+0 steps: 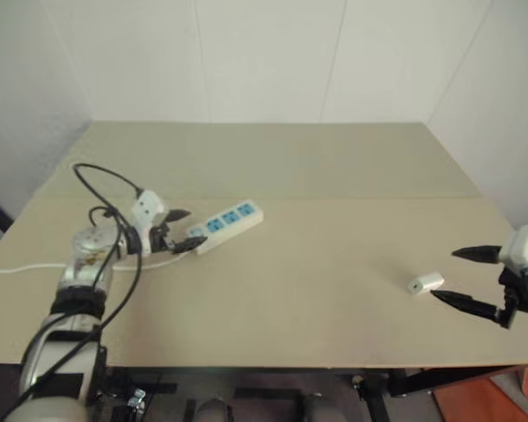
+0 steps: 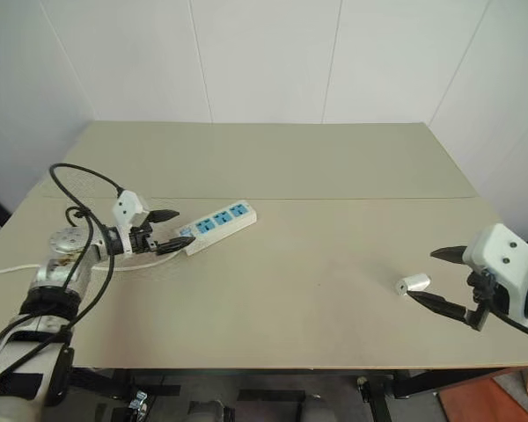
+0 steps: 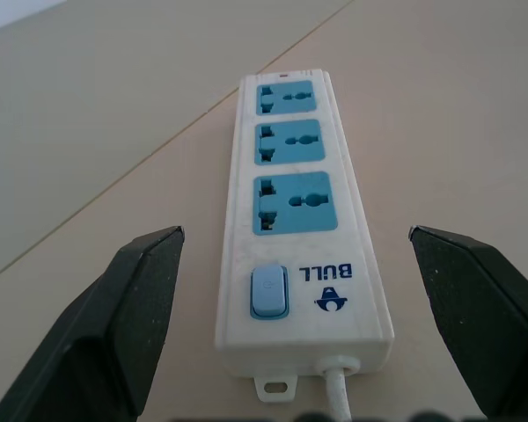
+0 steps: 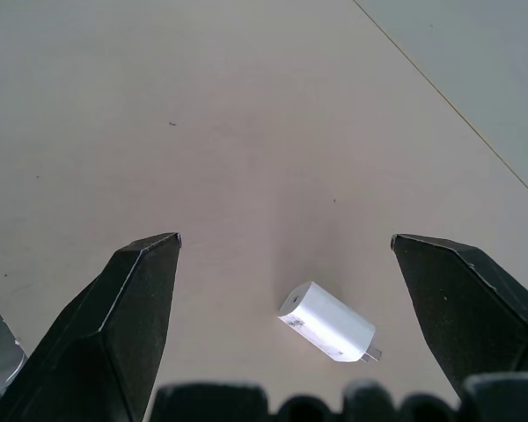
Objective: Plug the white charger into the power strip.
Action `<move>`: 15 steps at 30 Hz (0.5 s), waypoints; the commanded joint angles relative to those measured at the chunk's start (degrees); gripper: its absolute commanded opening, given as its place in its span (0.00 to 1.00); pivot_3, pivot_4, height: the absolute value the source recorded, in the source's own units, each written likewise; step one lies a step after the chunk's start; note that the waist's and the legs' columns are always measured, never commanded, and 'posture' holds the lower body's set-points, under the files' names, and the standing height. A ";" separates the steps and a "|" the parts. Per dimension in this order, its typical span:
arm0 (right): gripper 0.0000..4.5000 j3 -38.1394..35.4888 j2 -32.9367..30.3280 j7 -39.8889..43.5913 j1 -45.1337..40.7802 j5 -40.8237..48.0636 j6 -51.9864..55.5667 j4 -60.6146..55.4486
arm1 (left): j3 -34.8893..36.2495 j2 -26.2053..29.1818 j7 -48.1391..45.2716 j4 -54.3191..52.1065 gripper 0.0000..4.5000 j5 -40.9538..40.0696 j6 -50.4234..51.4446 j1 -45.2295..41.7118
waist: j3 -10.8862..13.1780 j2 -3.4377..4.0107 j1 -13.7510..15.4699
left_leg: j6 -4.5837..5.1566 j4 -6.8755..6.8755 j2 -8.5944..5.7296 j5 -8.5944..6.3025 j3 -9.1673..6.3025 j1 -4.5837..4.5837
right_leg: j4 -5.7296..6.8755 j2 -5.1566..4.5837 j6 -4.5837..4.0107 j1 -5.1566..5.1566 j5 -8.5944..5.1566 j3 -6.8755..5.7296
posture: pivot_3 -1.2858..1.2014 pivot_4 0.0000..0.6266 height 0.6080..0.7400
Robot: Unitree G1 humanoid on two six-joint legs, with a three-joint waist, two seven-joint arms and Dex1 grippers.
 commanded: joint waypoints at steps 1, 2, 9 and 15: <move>1.00 -2.23 0.11 -0.77 -0.43 1.43 0.90 -1.74 | 0.43 -2.09 1.29 6.59 0.99 1.56 -5.98 -2.91 | 0.00 0.00 0.06 | 0.00 0.01 0.00 0.00 0.00 0.00 | 0.00 0.00 0.00 0.00 0.00 0.00 | 0.52 0.24 1.00; 1.00 -2.18 0.18 -0.84 -0.46 1.53 1.04 -1.94 | 0.40 -2.78 2.01 8.47 0.99 2.27 -7.74 -3.41 | 0.00 0.00 0.09 | 0.00 0.01 0.00 0.00 0.00 -0.01 | 0.00 0.00 0.01 0.00 0.00 -0.01 | 0.52 0.24 1.00; 1.00 -2.56 0.22 -1.20 -0.21 2.94 2.05 -3.20 | 1.44 -5.40 5.77 16.29 0.99 4.11 -13.35 -5.76 | 0.01 -0.03 0.15 | 0.00 0.01 0.00 0.00 0.00 -0.03 | 0.00 0.00 0.02 -0.01 0.01 -0.01 | 0.52 0.24 1.00; 1.00 -3.01 0.47 -1.19 0.17 3.54 2.64 -3.99 | 1.46 -5.71 5.51 18.86 0.99 4.66 -14.35 -5.27 | 0.01 -0.03 0.20 | 0.00 0.01 0.00 0.00 0.00 -0.02 | 0.00 0.00 0.03 -0.01 0.01 -0.01 | 0.52 0.24 1.00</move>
